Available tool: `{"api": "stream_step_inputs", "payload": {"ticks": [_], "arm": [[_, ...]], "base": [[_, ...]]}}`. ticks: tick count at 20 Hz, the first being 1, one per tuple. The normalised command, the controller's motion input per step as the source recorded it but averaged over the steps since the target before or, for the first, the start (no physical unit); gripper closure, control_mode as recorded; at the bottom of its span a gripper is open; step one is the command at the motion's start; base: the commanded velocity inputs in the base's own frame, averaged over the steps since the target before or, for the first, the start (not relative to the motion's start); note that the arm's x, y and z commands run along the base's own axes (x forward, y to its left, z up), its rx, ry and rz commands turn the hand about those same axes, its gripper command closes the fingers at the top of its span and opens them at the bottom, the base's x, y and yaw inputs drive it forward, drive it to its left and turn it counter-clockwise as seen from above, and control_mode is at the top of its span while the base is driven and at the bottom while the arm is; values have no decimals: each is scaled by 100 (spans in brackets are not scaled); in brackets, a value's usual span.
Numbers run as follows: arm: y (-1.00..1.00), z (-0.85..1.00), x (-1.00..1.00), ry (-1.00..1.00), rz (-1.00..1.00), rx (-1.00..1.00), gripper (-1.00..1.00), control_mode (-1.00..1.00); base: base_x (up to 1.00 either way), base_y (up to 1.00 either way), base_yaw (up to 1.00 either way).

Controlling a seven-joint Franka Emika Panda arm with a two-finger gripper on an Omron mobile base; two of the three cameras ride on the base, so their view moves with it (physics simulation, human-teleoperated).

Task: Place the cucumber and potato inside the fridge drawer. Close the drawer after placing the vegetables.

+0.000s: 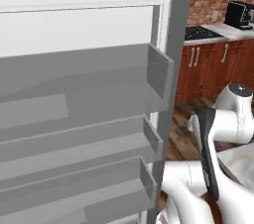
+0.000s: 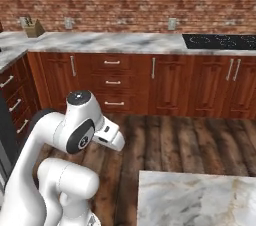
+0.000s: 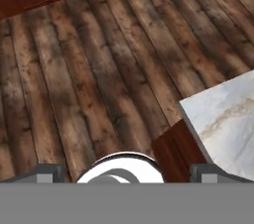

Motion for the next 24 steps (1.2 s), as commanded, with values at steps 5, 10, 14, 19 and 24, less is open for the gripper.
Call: {"api": "stream_step_inputs", "payload": {"ticks": [5, 10, 14, 19, 24], "arm": [[0, 0, 0, 0, 0, 0, -100, 100], [0, 0, 0, 0, 0, 0, -100, 100], [0, 0, 0, 0, 0, 0, -100, 100], [0, 0, 0, 0, 0, 0, -100, 100], [0, 0, 0, 0, 0, 0, -100, 100]], "base": [[100, 0, 44], [100, -3, 53], [100, -8, 51], [100, -8, 50], [100, -11, 53]]}}
